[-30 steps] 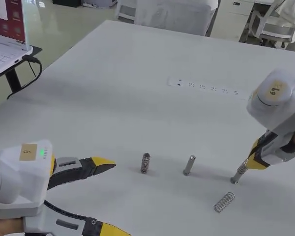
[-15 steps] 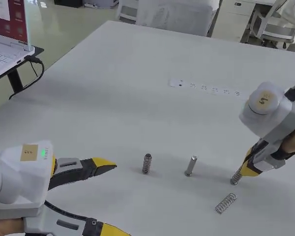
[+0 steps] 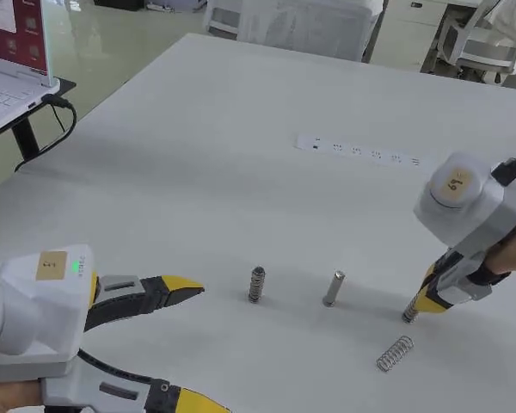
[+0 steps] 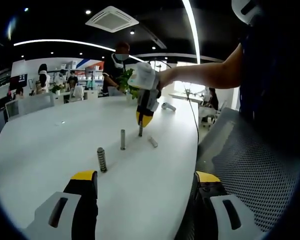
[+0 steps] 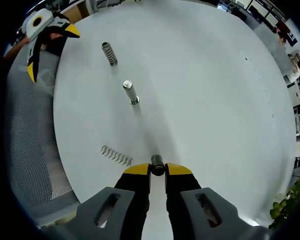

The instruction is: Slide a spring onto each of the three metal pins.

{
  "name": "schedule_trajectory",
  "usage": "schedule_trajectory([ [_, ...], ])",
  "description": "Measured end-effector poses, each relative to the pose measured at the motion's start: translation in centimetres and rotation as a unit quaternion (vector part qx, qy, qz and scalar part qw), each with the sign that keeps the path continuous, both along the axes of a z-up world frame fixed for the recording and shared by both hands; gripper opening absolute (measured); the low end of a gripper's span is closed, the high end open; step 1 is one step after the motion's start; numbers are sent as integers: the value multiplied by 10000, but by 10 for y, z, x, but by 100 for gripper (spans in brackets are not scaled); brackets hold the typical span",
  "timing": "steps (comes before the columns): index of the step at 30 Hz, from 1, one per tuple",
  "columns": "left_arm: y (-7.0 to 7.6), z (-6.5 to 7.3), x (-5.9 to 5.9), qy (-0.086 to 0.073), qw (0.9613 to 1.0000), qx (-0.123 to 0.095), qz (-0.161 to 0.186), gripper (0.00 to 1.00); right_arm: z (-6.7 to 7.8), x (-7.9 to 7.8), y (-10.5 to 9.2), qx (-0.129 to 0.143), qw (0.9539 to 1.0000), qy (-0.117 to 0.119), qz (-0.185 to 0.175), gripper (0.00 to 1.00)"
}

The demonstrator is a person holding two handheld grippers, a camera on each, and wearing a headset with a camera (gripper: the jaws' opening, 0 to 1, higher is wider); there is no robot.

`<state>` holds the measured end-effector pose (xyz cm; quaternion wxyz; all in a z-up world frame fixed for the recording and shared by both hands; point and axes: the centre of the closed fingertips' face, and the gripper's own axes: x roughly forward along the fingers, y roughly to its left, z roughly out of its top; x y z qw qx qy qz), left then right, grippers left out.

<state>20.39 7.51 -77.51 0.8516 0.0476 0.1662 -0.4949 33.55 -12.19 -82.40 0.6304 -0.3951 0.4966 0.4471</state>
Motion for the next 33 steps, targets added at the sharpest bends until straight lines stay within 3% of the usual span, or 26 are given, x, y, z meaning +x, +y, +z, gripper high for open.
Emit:
schedule_trajectory([
  [11, -4, 1, -1, 4, 10000, 22, -22, 74, 0, 0, -11, 83, 9999, -50, -107, 15],
  [22, -6, 1, 0, 6, 10000, 23, -68, 74, -6, -20, -24, 38, 9999, 28, -128, 15],
  [33, -3, -2, 3, 6, 10000, 23, -90, 73, -5, -44, -7, 175, 9993, 122, 323, 17],
])
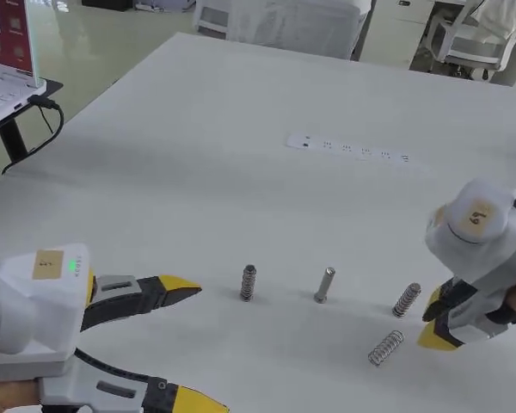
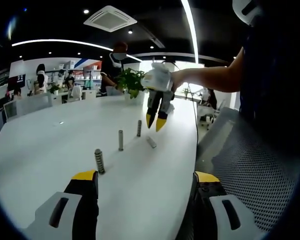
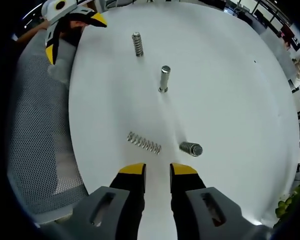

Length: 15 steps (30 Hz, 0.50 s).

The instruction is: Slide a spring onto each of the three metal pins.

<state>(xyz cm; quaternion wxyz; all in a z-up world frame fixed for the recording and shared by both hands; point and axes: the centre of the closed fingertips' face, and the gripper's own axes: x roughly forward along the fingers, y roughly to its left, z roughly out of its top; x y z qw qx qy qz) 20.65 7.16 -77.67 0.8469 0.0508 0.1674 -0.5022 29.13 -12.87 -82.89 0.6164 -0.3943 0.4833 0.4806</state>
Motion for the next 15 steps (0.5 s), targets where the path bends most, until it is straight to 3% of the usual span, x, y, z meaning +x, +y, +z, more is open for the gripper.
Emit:
schedule_trajectory([
  [9, 4, -1, 0, 13, 10000, 4, 15, 72, -7, -7, 8, -27, 9983, -92, 577, 19],
  [15, 4, -1, 0, 27, 10000, -18, 21, 71, -5, -8, 21, 137, 9951, -167, 968, 23],
])
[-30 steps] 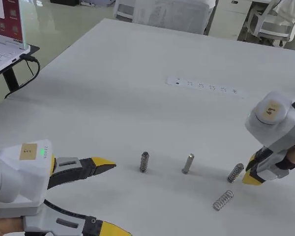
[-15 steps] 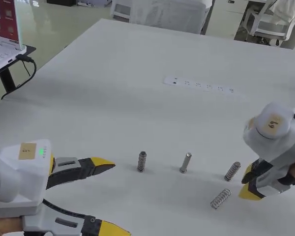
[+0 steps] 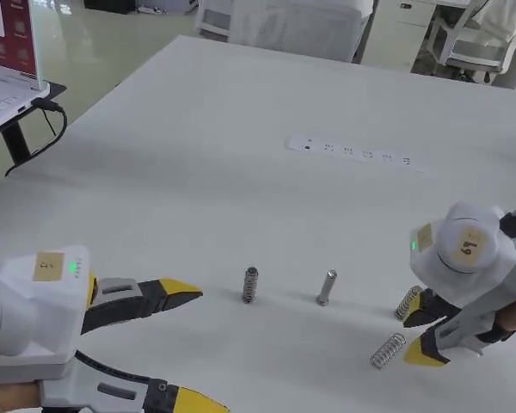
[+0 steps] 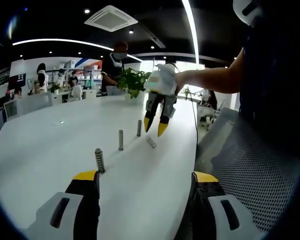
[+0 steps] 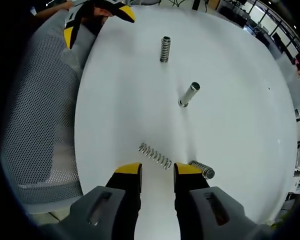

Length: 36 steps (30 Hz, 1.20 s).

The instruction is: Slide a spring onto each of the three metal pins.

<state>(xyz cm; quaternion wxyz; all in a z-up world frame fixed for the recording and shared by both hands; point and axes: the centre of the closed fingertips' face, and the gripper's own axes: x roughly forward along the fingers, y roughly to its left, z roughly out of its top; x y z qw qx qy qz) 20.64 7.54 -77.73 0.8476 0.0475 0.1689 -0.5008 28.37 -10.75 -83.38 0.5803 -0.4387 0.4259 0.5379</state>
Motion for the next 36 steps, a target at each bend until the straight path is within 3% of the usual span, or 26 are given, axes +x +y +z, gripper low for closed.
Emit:
schedule_trajectory([
  [4, 0, 0, 0, 10, 10000, 4, -2, 70, -3, -4, 6, 27, 9990, 113, 424, 25],
  [12, 3, 0, 0, 37, 10000, -12, 39, 68, -12, -4, 8, -96, 9945, 63, 1043, 21],
  [21, 3, 1, -1, 57, 10000, -50, 52, 66, -21, -1, 4, -300, 9923, 54, 1197, 17],
  [36, 3, 0, -1, 85, 9999, -77, 49, 64, -27, 1, -13, -467, 9958, 46, 782, 13],
])
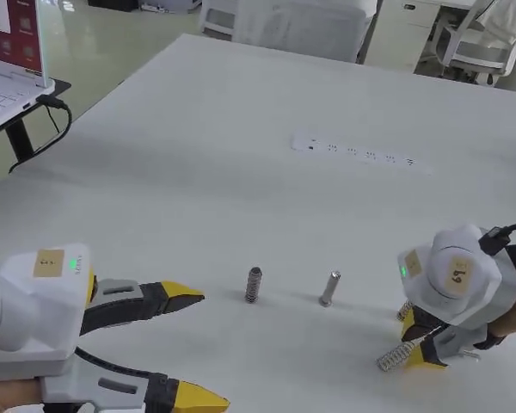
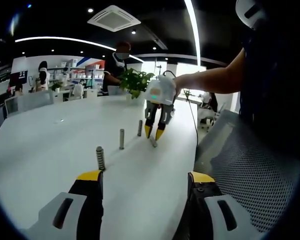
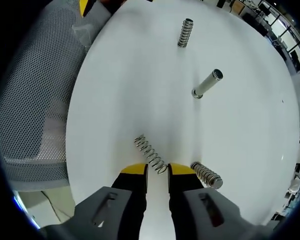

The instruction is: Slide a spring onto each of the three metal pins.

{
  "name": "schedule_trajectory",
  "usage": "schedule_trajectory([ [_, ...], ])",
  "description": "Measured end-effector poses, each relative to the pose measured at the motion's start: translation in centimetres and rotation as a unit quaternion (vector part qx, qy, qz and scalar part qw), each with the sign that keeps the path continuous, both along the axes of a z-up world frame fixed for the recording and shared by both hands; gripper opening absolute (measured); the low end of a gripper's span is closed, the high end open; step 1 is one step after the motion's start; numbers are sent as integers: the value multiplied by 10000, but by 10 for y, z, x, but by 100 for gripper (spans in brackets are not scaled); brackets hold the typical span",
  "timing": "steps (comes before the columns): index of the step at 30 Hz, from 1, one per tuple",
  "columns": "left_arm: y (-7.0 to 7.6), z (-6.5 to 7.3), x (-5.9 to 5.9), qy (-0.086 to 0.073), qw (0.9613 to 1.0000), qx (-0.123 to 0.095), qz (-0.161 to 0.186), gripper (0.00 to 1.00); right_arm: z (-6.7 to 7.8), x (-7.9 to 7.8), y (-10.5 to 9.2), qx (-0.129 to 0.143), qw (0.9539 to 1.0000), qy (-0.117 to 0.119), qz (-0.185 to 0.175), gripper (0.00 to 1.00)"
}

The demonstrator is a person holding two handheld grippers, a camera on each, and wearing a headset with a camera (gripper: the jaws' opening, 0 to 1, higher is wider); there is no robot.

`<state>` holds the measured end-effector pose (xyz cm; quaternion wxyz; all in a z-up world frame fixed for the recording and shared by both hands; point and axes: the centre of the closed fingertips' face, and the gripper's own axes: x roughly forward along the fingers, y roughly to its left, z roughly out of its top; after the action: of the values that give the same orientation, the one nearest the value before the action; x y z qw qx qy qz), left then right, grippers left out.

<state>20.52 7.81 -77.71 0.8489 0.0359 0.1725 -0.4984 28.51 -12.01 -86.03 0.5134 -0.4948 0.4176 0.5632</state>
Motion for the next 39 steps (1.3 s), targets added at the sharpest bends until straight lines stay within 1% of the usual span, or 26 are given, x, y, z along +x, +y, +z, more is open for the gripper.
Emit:
schedule_trajectory([
  [4, 0, 0, 0, 7, 10000, 6, 3, 64, -1, -4, -5, -37, 10000, 54, -20, 11],
  [5, 0, 0, 0, 10, 10000, 5, 5, 63, -1, -8, -6, -74, 9998, 140, -95, 11],
  [6, -1, 0, 0, 15, 10000, 1, 10, 63, -1, -8, -7, -102, 9997, 153, -147, 11],
  [9, -1, 0, -1, 18, 10000, 2, 14, 63, 1, -9, -3, 6, 10000, 52, 3, 16],
  [11, -1, 0, -1, 23, 10000, 3, 11, 63, 1, -12, -2, -1, 9999, 146, 24, 14],
  [15, -1, 1, -1, 20, 10000, -15, 17, 62, -1, -14, -7, -145, 9996, 110, 227, 13],
  [20, 0, 1, -1, 35, 10000, -30, 36, 61, -2, -14, -7, -128, 9992, 69, 368, 11],
  [24, -1, 1, -1, 45, 10000, -26, 27, 61, -2, -15, -7, -140, 9993, 83, 327, 9],
  [28, -1, 2, 0, 28, 10000, -45, 26, 60, -2, -14, -6, -159, 9997, 69, 200, 9],
  [29, -2, 3, 0, 23, 10000, -46, 26, 60, -2, -14, -5, -157, 9998, 78, 0, 9],
  [31, -2, 3, 0, 24, 10000, -45, 21, 60, -1, -16, -3, -104, 9998, 137, -49, 8],
  [33, -2, 2, 0, 28, 10000, -44, 19, 59, 1, -16, 0, -41, 9999, 98, -91, 8],
  [37, -3, 2, -2, 48, 10000, -59, -8, 57, 10, -20, 8, 106, 9996, 116, -218, 8],
  [39, -3, 2, -2, 43, 10000, -60, -25, 56, 16, -22, 14, 191, 9995, 82, -231, 8],
])
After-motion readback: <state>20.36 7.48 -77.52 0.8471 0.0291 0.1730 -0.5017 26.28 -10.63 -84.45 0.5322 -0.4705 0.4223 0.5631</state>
